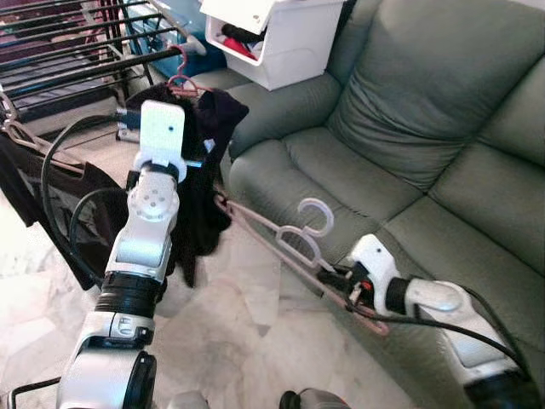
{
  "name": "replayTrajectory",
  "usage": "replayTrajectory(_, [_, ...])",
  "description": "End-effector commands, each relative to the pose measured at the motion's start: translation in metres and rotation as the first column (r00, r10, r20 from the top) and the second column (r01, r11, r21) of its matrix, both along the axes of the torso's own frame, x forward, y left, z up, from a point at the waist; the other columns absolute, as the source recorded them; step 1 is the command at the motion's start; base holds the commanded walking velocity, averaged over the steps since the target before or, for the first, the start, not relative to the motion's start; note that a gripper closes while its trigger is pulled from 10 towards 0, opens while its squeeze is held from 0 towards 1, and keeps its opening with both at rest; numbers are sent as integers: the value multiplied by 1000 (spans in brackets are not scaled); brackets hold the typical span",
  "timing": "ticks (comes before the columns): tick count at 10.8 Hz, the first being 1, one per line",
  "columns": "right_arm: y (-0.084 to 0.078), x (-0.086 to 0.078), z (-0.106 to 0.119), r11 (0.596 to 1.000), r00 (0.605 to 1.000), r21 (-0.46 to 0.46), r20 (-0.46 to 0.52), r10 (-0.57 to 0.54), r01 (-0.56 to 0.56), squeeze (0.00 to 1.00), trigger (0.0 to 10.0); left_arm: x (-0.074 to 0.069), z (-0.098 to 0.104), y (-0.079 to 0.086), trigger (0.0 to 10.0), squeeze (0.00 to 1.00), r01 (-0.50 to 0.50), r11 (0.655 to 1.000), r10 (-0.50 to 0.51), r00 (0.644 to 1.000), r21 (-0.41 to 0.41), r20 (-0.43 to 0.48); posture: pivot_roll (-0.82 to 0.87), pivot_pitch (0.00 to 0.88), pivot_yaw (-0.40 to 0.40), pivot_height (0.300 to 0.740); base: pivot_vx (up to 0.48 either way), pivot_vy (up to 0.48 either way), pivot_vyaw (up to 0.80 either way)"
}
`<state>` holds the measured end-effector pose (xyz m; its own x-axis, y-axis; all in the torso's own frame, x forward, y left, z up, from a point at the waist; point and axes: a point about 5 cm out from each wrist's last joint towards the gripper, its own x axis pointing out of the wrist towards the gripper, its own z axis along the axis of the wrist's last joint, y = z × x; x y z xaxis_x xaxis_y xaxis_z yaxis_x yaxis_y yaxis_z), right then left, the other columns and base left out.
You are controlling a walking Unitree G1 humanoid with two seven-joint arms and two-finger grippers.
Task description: Hang hanger
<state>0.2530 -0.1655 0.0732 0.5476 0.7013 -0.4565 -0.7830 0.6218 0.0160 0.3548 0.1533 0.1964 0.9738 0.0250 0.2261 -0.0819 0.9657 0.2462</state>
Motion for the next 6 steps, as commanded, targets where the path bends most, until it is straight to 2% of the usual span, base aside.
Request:
replayTrajectory(1, [-4, 6, 4, 999, 999, 12, 9, -44, 44, 0, 10000, -3, 12, -6, 10000, 0, 38, 999, -37, 998, -13, 41, -96, 0, -24, 740, 0, 0, 0])
replayTrajectory(2, [-8, 13, 0, 992, 992, 17, -11, -127, 127, 0, 10000, -7, 20, -14, 10000, 0, 88, 995, -85, 994, -43, 69, -92, 0, -25, 740, 0, 0, 0])
replayTrajectory(3, [-9, 15, -2, 984, 985, 54, -48, -167, 169, 0, 10000, -10, 27, -18, 10000, 0, 118, 992, -112, 988, -54, 103, -88, 0, -27, 740, 0, 0, 0])
replayTrajectory(4, [-10, 16, -4, 980, 980, 54, -69, -187, 191, 0, 10000, -12, 31, -23, 10000, 0, 160, 986, -153, 980, -45, 126, -88, 0, -28, 740, 0, 0, 0])
replayTrajectory(5, [-10, 18, -2, 980, 981, 64, -61, -185, 189, 0, 10000, -12, 29, -26, 10000, 0, 151, 988, -147, 983, -26, 110, -88, 0, -28, 740, 0, 0, 0])
replayTrajectory(6, [-9, 21, 7, 976, 981, 101, -33, -191, 193, 0, 10000, -12, 22, -27, 10000, 0, 97, 993, -103, 990, 63, 100, -89, 0, -28, 740, 0, 0, 0])
